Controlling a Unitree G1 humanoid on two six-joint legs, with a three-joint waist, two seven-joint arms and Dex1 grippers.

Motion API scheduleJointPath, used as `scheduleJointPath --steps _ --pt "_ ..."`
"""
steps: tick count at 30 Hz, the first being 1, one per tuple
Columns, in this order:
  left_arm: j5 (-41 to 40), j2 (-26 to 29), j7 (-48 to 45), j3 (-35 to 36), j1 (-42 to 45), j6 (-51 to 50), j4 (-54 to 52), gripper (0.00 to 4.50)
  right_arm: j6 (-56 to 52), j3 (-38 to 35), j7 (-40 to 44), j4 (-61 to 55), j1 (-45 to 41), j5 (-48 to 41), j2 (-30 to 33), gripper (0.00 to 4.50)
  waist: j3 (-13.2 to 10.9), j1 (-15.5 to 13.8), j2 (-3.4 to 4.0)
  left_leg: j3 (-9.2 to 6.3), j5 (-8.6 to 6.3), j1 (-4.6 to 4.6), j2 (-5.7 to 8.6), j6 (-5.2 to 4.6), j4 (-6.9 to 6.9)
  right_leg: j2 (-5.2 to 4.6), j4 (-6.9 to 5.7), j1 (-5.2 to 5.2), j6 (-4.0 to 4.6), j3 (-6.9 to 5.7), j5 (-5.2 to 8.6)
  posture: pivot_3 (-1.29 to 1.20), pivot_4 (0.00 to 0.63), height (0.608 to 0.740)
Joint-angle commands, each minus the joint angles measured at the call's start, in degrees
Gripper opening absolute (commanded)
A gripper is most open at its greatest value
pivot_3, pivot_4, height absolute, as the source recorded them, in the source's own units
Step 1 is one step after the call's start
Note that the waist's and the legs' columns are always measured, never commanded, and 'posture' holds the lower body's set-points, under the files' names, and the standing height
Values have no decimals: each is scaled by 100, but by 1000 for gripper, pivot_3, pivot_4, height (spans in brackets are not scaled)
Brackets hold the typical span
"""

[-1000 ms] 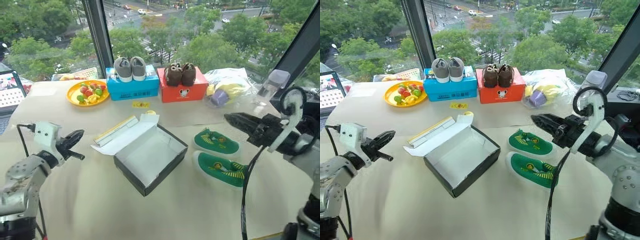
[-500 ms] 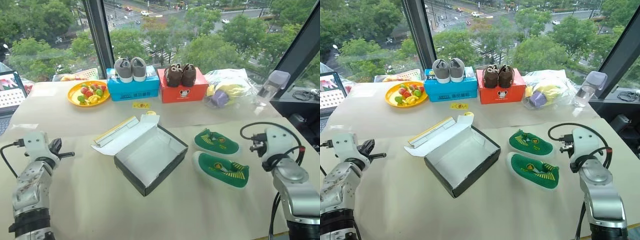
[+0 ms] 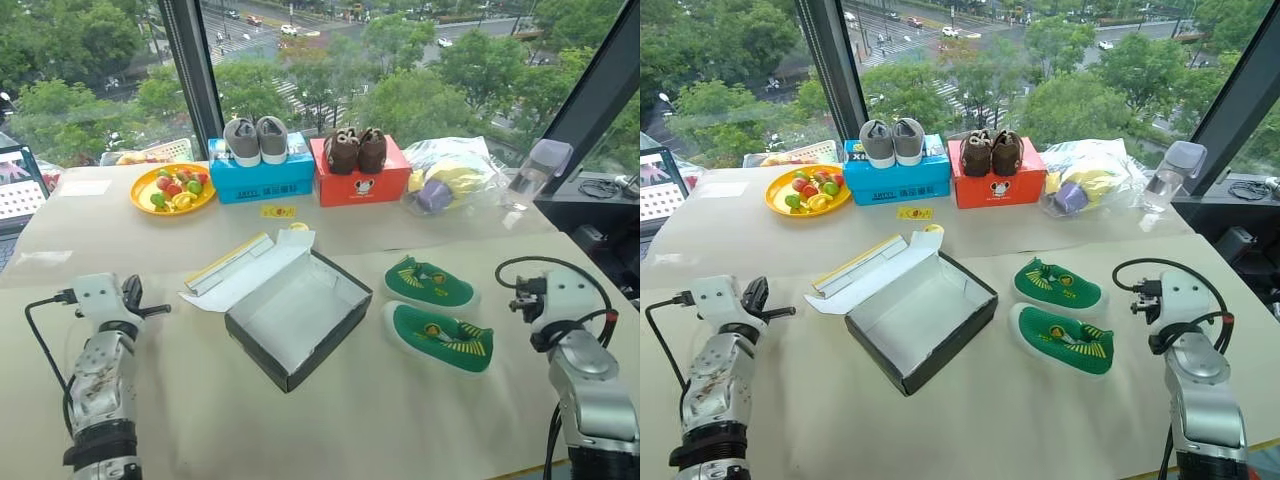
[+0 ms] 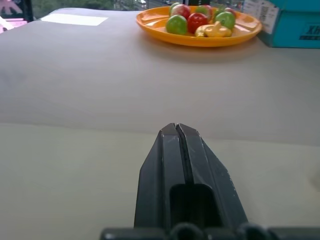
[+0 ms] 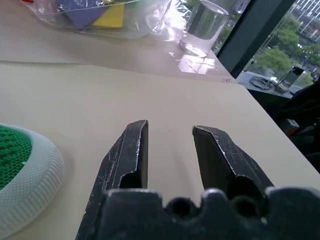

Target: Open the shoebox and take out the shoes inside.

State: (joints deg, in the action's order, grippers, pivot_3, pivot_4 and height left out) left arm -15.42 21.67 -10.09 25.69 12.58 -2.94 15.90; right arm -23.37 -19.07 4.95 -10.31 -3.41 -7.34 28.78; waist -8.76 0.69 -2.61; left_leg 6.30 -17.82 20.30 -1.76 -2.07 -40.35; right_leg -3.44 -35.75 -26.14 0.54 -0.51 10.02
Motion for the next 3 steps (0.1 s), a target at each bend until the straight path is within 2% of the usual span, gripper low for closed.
scheduleJointPath --steps 1,3 --pt "22 26 74 60 84 278 55 0 216 -245 -7 -44 14 88 52 1825 0 11 0 0 0 0 0 0 1 0 0 0 0 1 0 0 150 731" --pt "-61 15 65 96 97 320 88 0 246 -261 8 0 3 106 80 1825 0 13 0 1 0 -1 0 0 4 0 1 -1 0 1 0 0 150 731"
